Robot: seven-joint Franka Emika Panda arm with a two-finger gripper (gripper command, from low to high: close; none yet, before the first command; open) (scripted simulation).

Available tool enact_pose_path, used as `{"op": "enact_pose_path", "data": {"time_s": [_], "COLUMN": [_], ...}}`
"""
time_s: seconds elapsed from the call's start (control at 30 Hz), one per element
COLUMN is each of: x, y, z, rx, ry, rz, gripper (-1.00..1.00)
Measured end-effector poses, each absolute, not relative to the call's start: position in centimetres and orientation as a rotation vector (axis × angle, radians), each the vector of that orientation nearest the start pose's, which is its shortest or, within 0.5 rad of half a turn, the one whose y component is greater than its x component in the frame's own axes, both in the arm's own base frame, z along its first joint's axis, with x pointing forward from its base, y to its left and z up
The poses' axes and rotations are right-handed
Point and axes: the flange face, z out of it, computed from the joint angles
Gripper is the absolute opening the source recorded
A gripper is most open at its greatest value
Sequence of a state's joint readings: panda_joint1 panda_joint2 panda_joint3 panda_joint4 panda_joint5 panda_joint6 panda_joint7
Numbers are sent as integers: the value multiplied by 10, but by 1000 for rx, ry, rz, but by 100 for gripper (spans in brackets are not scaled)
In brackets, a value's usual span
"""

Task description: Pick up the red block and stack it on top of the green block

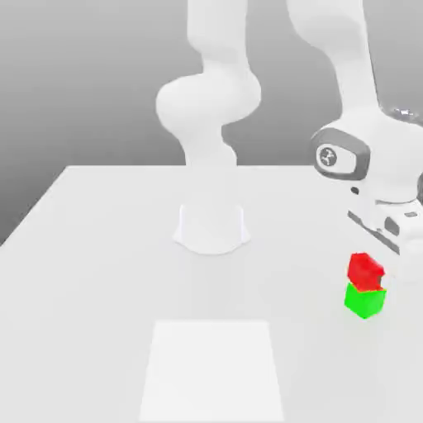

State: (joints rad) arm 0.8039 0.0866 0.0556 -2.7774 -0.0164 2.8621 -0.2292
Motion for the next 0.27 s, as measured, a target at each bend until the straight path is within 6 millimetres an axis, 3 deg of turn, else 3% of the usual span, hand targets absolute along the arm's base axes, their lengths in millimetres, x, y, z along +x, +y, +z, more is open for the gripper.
{"op": "enact_pose_path", "data": {"time_s": [0.1,0.27], "x": [248,248], "y": [290,291], "z": [185,229], "rx": [-2675,-2674], "ry": [-1648,-1649], "rz": [1,0], "gripper": [100,100]}}
